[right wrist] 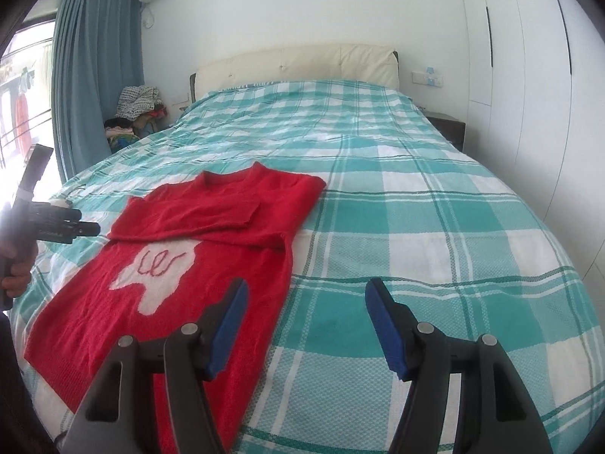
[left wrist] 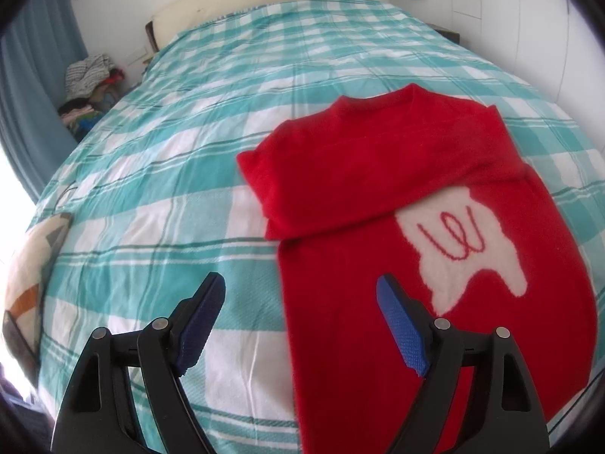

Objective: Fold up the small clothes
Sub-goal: 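Open the left gripper and move both grippers to the sweater hem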

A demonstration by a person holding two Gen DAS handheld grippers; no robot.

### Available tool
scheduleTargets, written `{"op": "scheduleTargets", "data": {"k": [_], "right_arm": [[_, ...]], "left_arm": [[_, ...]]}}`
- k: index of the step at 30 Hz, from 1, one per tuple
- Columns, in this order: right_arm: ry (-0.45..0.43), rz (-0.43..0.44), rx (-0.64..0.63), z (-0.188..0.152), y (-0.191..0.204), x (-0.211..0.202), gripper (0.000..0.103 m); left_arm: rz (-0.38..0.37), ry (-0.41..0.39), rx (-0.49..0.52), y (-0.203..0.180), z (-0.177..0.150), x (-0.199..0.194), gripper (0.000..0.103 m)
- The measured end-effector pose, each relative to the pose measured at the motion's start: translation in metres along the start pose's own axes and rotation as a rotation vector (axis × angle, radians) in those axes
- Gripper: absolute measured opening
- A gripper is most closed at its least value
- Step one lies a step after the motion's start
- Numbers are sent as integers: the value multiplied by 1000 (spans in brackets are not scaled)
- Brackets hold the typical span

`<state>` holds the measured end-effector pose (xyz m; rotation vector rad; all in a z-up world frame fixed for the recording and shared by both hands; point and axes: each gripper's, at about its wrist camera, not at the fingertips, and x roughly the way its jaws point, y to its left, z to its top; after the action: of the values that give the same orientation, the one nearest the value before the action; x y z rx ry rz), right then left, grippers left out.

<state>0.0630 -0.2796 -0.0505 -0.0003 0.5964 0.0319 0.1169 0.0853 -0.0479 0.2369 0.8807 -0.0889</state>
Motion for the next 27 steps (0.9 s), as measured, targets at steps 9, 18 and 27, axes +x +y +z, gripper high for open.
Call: {"op": "scheduleTargets", "data": {"k": [9, 18, 27], "right_arm": [[43, 9, 3, -28, 19, -15, 65], [25, -22, -3, -35, 20, -21, 65], [-34, 49, -23, -22, 19, -65, 65]], "left_arm": [[66, -4, -130, 1, -55, -5, 87], [98, -38, -91, -8, -61, -16, 87], [41, -8, -92, 8, -75, -35, 87]]}}
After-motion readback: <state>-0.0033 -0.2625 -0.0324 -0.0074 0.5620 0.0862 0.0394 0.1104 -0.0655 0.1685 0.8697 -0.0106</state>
